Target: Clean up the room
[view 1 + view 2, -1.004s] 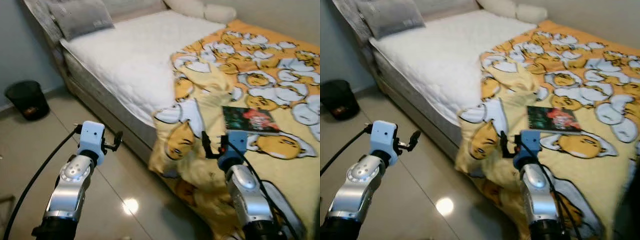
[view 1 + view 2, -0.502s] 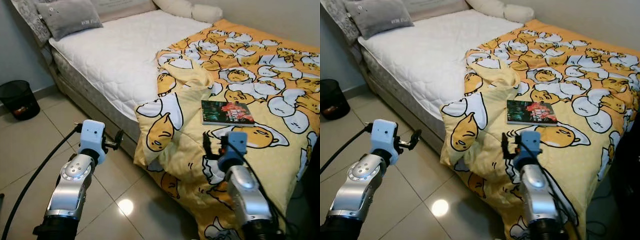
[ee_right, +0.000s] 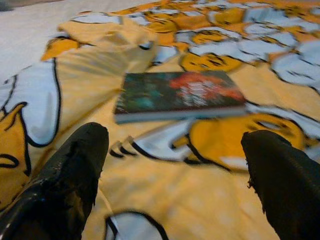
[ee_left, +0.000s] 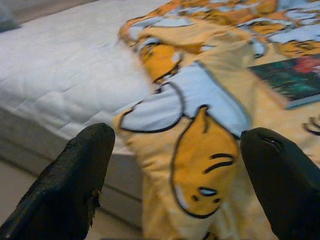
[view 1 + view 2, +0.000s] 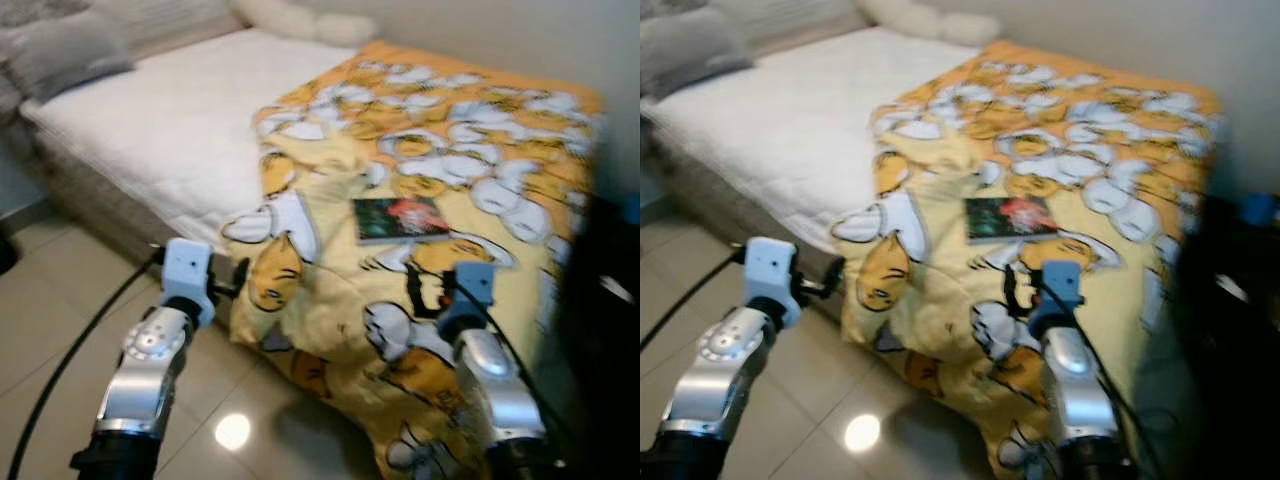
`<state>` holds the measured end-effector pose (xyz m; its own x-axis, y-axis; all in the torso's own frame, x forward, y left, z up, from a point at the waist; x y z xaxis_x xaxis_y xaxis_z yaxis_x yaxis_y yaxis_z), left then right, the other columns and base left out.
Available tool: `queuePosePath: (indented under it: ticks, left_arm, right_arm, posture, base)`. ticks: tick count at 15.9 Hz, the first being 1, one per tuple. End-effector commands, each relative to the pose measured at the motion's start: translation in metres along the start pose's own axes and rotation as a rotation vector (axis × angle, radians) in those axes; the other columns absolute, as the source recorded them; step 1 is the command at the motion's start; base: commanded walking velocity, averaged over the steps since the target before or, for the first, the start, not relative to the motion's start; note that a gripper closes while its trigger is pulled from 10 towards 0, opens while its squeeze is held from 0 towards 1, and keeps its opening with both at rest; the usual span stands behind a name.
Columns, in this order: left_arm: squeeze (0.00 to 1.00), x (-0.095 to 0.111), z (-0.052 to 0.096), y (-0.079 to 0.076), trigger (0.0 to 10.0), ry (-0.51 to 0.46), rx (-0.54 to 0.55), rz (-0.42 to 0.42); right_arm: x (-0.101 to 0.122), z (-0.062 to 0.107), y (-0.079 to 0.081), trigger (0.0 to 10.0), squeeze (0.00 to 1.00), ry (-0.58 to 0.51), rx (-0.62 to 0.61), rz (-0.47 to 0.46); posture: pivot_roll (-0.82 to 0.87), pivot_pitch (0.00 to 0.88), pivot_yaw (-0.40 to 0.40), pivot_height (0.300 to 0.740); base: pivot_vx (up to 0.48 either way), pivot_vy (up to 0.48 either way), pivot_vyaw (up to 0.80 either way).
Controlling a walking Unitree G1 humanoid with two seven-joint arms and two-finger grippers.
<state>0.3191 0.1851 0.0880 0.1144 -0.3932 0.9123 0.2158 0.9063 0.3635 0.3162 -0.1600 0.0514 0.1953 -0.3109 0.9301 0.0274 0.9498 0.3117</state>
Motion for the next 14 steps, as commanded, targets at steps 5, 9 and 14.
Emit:
queuePosePath:
  ticks: [5,9,14]
  left_arm:
    - [1.00,0.003,0.000,0.007,10.0,-0.007,0.015,-0.012]
    - [1.00,0.002,-0.001,0.006,10.0,-0.006,0.010,-0.015]
    - [1.00,0.002,-0.002,0.004,10.0,-0.006,-0.002,-0.017]
  right_arm:
    - [0.005,-0.004,0.011,10.0,0.00,-0.013,0.039,-0.011]
    - [0.004,-0.005,0.014,10.0,0.00,-0.005,0.064,0.009]
    - [-0.003,-0.004,0.022,10.0,0.00,0.023,0.101,0.084]
  posture:
    - [-0.01,0.000,-0.011,0.740]
    - [-0.01,0.000,-0.011,0.740]
    - [0.00,0.000,-0.013,0.740]
  base:
    - [0.340,0.000,0.00]
    - [0.337,0.000,0.00]
    - [0.325,0.000,0.64]
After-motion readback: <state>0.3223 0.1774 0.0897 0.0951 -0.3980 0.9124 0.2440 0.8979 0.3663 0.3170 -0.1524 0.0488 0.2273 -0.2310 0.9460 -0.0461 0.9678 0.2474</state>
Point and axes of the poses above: a point about 5 cm out from each wrist's last joint towards the gripper, its own z axis pointing back from the gripper into the wrist, its own x axis along the axis of the wrist's last joint, y = z × x, the point moved 3 cm from there along -z, pointing out of the wrist towards the gripper, and after that the axes turned 15 degrees about -z, right-handed, at the moved point
